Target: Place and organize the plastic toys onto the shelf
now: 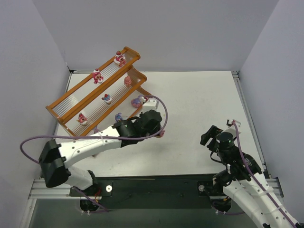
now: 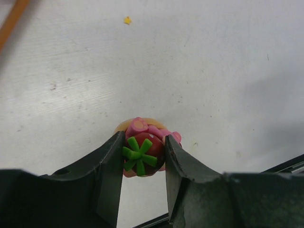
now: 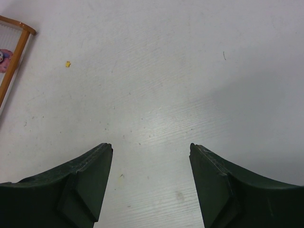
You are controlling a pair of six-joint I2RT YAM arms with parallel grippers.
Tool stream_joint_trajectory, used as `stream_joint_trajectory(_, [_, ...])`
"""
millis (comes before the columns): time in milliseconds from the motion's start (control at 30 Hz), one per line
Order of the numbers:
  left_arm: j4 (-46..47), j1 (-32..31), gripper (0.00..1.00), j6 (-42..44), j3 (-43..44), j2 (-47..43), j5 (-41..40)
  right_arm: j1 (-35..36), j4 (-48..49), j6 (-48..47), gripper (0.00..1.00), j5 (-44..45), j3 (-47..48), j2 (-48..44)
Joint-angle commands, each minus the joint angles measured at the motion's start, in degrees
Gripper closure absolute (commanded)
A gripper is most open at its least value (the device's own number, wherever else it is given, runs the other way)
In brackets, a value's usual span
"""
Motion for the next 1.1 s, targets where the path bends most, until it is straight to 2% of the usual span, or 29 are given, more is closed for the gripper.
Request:
stream_joint_trajectory(0, [-15.8, 0.8, 1.0, -2.4, 3.1, -10.1, -8.9, -0.4, 1.8, -0.3, 0.34, -0.8, -0.2, 1.0])
stream_joint_trajectory(167, [-26.9, 6.6, 1.0, -4.8, 8.4, -19.0, -17.2, -0.4, 2.6, -0.1, 0.34, -1.3, -0.5, 1.6])
stream_joint_trajectory(233, [-30.3, 8.5, 1.0, -4.6, 10.2, -20.9, -18.1, -0.5, 2.8, 0.0, 0.34, -1.1, -0.6, 1.8])
stream_joint_trajectory(500, [-33.1, 12.1, 1.0, -1.1, 21.3, -24.1, -21.5, -0.5, 3.2, 0.0, 0.34, -1.1, -0.4, 2.6])
stream_joint_trajectory(633, [-33.9, 16.7, 1.0, 0.7, 25.7, -24.5, -22.7, -0.5, 3.3, -0.1, 0.34, -0.8, -0.4, 2.9])
stream_joint_trajectory(700, [-32.3, 19.7, 1.0, 3.1, 27.2, -24.2, -21.1, -0.5, 3.3, -0.1, 0.34, -0.8, -0.4, 3.0])
stream_joint_trajectory(867, [-30.1, 35.0, 1.0, 6.2, 29.6, -20.0, -6.5, -0.5, 4.1, -0.3, 0.35, -2.6, -0.4, 3.2])
stream_joint_trajectory(1067, [-27.1, 46.4, 1.0, 5.8, 28.2, -18.8, -0.1, -0.5, 4.5, -0.7, 0.35, -3.2, -0.4, 2.5])
